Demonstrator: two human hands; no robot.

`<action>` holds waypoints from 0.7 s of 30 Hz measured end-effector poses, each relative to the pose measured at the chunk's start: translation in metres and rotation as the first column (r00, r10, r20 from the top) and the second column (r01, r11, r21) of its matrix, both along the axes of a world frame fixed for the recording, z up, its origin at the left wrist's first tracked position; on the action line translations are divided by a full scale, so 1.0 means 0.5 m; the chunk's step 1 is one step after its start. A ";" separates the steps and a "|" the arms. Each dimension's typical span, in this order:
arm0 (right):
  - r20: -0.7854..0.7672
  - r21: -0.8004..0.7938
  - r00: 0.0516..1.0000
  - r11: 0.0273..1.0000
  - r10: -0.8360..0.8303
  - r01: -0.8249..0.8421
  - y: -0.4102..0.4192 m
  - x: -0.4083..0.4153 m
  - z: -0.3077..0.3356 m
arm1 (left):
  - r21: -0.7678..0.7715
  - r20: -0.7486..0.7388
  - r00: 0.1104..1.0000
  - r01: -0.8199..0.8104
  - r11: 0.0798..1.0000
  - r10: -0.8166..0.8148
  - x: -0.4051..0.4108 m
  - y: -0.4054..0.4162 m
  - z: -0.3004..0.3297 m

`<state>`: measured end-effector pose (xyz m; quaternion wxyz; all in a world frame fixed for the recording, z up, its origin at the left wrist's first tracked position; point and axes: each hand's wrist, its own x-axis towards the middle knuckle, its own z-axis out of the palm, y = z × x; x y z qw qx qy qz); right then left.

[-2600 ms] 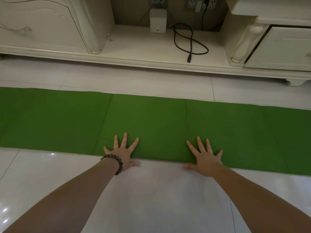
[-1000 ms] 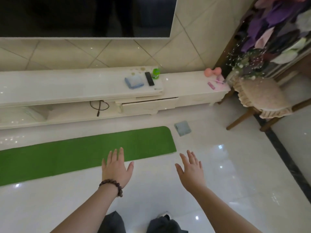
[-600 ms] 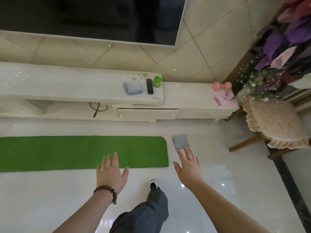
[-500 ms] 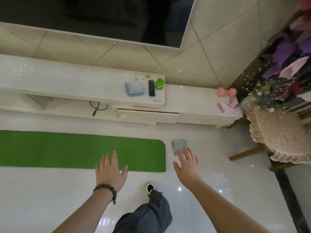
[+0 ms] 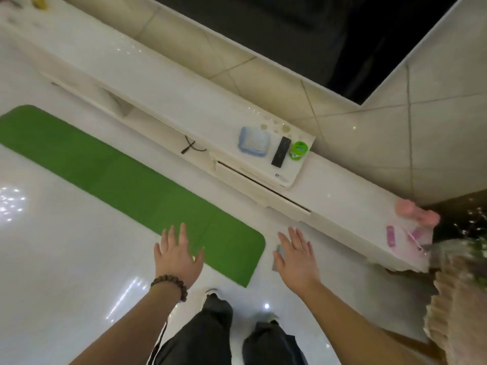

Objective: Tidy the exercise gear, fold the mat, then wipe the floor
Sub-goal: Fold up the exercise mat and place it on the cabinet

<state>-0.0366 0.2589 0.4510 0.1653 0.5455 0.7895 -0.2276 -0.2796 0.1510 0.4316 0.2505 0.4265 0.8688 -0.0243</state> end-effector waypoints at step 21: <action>-0.022 -0.085 0.760 0.756 0.650 -0.649 0.344 -0.003 -0.417 | -0.188 0.061 0.864 -0.481 0.856 0.499 0.282 0.014 -0.357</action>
